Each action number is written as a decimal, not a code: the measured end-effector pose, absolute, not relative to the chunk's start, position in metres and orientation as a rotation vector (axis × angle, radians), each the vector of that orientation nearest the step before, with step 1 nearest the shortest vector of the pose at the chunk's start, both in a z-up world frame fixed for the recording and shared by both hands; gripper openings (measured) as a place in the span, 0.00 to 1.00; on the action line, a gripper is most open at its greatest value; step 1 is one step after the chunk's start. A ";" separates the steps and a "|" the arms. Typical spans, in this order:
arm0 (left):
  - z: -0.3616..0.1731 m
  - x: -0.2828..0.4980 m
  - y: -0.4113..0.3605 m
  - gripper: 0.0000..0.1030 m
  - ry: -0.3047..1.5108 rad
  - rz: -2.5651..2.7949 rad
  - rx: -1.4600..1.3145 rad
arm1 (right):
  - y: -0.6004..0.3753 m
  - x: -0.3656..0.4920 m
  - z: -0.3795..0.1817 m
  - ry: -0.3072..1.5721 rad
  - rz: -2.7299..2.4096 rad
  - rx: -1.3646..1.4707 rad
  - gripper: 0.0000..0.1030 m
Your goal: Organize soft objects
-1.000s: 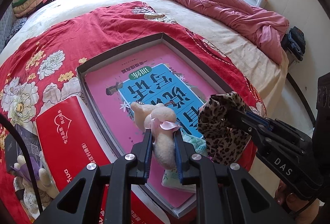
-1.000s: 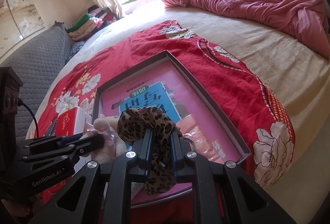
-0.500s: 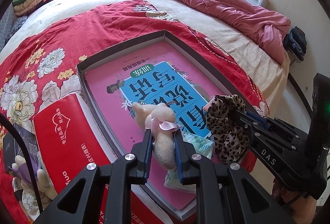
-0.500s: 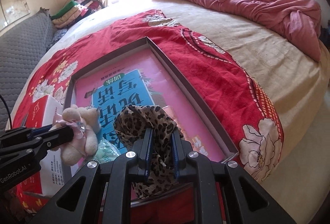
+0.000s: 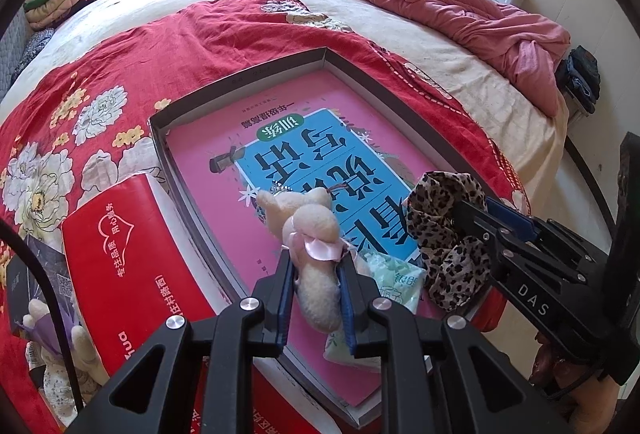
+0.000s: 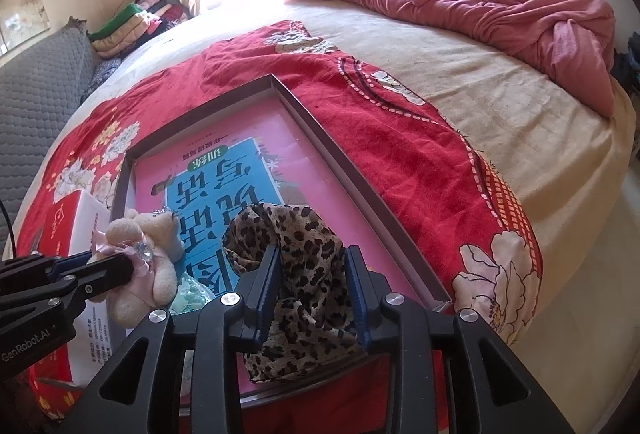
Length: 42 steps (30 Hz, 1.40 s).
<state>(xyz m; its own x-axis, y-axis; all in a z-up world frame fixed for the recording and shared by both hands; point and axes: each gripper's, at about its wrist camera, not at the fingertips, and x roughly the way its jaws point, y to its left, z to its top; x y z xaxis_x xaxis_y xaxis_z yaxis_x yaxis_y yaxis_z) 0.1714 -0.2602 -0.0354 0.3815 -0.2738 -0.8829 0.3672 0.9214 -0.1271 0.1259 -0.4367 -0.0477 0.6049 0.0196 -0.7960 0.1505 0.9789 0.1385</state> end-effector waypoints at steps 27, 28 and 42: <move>-0.034 0.165 -0.266 0.50 1.138 -0.440 0.115 | -0.442 0.121 -0.036 0.870 -0.132 0.171 0.54; -0.033 0.164 -0.265 0.52 1.133 -0.437 0.115 | -0.442 0.120 -0.036 0.868 -0.135 0.170 0.54; -0.013 0.150 -0.259 0.69 1.084 -0.432 0.137 | -0.445 0.117 -0.030 0.842 -0.161 0.166 0.65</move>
